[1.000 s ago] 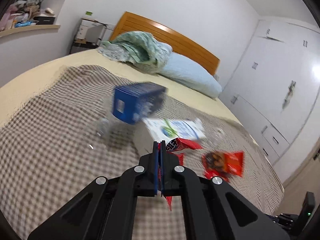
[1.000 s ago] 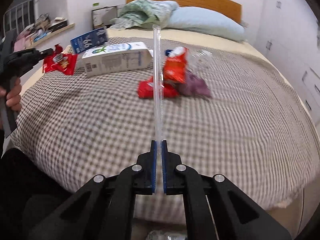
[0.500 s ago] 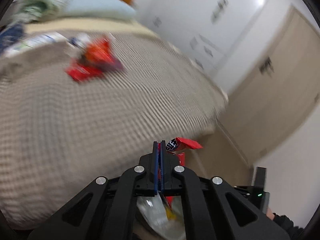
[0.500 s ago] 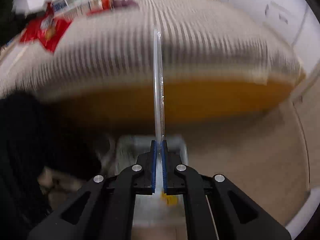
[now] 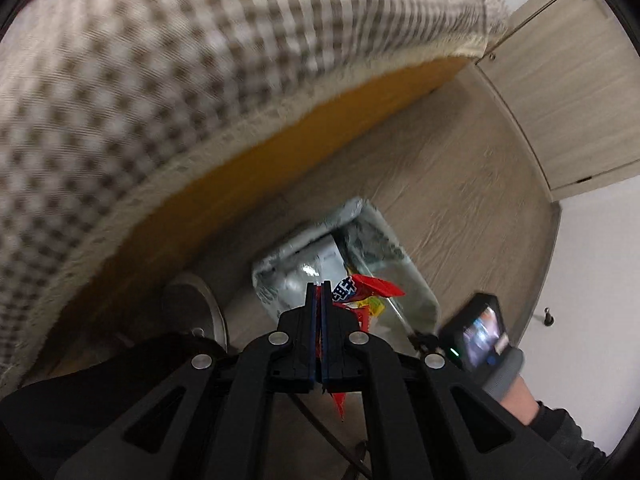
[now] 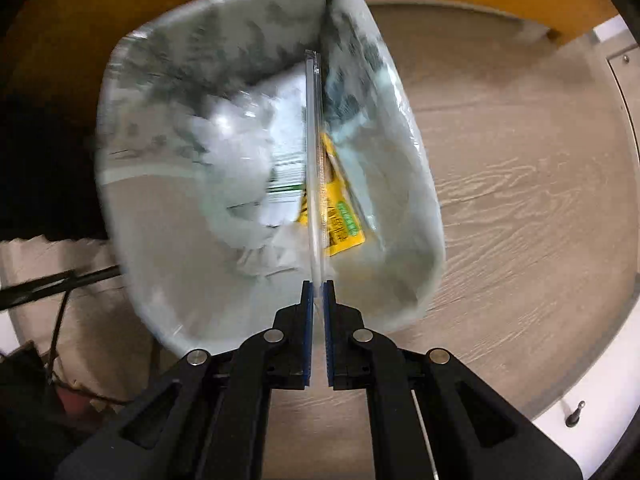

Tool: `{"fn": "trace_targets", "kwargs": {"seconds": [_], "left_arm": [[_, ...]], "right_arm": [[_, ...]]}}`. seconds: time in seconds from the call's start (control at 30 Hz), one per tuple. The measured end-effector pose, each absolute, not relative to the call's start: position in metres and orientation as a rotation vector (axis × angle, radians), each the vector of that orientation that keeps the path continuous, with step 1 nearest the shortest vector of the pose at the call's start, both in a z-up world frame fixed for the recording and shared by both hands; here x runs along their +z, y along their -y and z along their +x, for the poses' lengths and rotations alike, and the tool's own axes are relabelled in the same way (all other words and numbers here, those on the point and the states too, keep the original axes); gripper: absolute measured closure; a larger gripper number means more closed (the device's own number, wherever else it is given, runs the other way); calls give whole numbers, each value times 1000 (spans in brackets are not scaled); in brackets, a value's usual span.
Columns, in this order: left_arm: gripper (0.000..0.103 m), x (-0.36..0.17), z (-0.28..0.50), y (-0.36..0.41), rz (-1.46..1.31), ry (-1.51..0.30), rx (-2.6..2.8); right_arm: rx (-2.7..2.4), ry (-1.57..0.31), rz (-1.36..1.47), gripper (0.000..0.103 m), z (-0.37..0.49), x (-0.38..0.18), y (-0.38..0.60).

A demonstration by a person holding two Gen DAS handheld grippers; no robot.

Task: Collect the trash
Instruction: 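Carry the red packet and straw into the bin while both tools open over it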

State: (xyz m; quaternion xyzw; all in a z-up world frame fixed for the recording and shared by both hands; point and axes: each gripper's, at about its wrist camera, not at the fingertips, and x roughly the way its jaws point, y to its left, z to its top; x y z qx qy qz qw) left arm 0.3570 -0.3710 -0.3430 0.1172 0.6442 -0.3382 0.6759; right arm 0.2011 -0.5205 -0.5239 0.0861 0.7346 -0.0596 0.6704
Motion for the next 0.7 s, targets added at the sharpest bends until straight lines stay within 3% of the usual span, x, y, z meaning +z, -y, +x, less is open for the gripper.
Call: {"fn": "trace_targets", "kwargs": {"seconds": [0.07,0.1,0.13,0.17,0.37,0.6,0.63,0.7], "left_arm": [[103,-359,357,381,288,-1489,-751],[103,-369,357,386,303,-1504,-745],[103,-374,355,392,309,-1517,-744],[103,-383,355,398,318,-1540,-737],[103,-436,324,432,556,-1613,-726],[102,-485,288,473,587,-1755,-802],[98,-491,280,479,623,-1758,-825],[41,-504,268,485,709,-1754,-846]], "right_arm": [[-143,-1665,181,91,212,-533,523],[-168,-1668,168,74,219,-535,525],[-184,-1668,167,48,219,-534,530],[-203,-1645,178,40,220,-530,535],[-285,-1500,299,39,192,-483,563],[-431,-1441,491,39,143,-463,608],[-446,-1437,495,39,137,-458,612],[-455,-1438,497,39,135,-457,616]]}}
